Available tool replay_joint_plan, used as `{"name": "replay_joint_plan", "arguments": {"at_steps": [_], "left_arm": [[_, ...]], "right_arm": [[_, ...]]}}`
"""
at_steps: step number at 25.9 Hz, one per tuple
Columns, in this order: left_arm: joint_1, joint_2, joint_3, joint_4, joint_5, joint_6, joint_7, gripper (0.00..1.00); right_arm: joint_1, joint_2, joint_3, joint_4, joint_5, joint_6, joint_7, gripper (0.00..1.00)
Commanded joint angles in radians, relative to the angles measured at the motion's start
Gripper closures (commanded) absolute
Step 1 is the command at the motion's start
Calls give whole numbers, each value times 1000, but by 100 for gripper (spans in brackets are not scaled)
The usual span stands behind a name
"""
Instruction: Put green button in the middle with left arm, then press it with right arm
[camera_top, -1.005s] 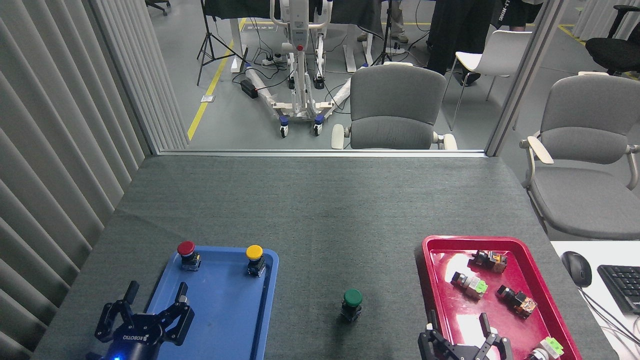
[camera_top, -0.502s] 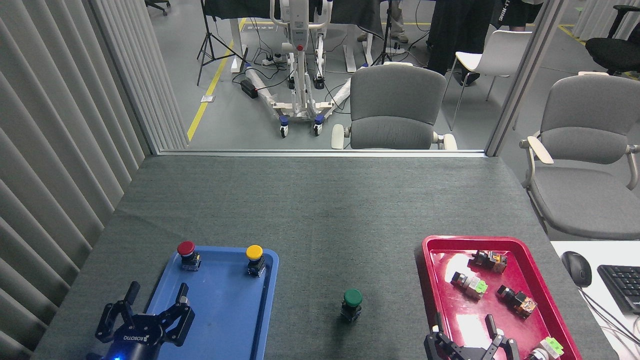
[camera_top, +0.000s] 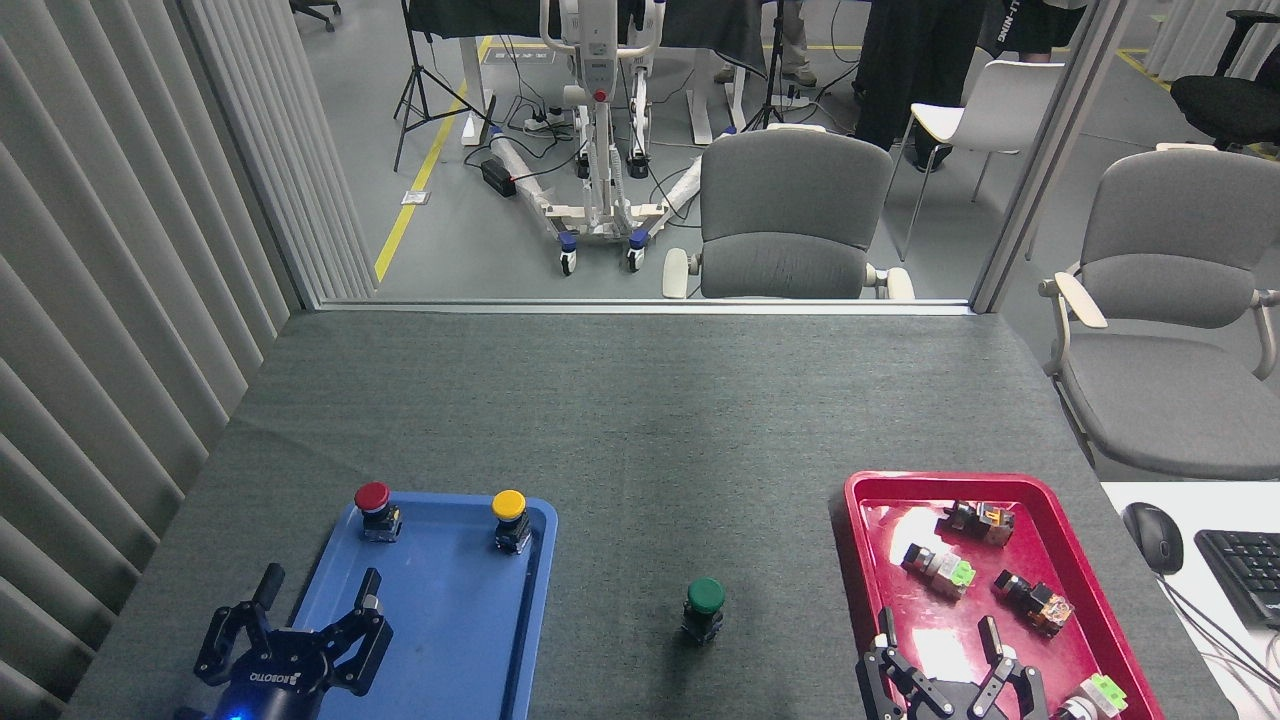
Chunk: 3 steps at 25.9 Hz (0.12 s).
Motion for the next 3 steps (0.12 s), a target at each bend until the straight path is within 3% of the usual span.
{"name": "replay_joint_plan", "arguments": {"at_steps": [1,3], "left_arm": [[0,0,0,-1,0,0,1,0],[0,0,0,-1,0,0,1,0]], "right_arm": [[-5,-4,1,0,-10,-17,10,1],[-5,-7,1,0,-10,-29,10,1]]}}
